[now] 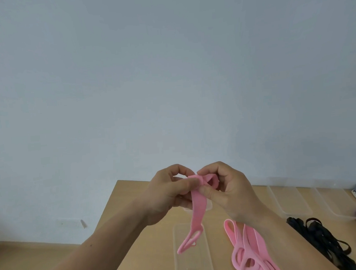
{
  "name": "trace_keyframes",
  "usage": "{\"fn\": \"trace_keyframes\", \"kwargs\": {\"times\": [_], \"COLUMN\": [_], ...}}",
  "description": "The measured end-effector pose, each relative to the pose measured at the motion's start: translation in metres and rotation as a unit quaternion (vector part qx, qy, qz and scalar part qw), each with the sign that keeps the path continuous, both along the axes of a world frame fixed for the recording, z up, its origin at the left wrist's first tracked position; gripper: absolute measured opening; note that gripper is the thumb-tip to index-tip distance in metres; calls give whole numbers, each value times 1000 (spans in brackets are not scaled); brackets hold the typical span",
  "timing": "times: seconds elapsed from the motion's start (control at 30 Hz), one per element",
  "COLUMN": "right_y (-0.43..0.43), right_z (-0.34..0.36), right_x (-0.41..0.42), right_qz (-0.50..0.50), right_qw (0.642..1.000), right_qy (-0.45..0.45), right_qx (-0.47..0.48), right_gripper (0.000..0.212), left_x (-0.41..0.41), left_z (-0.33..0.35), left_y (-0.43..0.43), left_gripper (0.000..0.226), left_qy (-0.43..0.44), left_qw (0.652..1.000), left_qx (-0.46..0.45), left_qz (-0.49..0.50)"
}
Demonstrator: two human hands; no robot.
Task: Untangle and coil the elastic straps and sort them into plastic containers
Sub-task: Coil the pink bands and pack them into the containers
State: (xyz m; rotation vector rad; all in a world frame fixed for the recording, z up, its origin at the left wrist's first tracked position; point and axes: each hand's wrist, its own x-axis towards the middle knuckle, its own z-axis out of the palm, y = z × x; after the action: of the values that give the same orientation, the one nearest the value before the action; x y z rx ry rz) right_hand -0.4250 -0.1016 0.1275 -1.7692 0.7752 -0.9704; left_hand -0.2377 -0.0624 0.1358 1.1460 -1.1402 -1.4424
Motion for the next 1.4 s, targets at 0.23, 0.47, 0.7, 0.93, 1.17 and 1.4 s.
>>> {"fn": "trace_keyframes", "kwargs": {"times": [0.23, 0.47, 0.7, 0.93, 1.17, 1.4], "right_y": [0, -1, -1, -2, -2, -3], "right_z": [-2, 1, 4, 4, -1, -5], "right_x": [-5, -1, -2, -1, 1, -3], "right_qz": [36, 2, -32, -17, -9, -1], "right_qw": [993, 986, 993, 995, 998, 997], "right_qy": [-50, -7, -19, -20, -22, -17], "right_qx": [96, 169, 116, 98, 59, 80], "right_gripper": [33, 20, 13, 15, 27, 30], "left_x": [0, -3, -3, 1, -1, 0], "left_z": [-5, -12, -15, -8, -1, -7], "left_y": [2, 3, 1, 2, 2, 1], "left_gripper": [20, 21, 34, 20, 53, 26], "left_qy": [-21, -94, -61, -58, 9, 1], "left_qw": [997, 989, 995, 996, 998, 999], "left_qx": [-68, -114, -74, -28, 23, -28], "left_qz": [25, 25, 9, -56, -62, -15]}}
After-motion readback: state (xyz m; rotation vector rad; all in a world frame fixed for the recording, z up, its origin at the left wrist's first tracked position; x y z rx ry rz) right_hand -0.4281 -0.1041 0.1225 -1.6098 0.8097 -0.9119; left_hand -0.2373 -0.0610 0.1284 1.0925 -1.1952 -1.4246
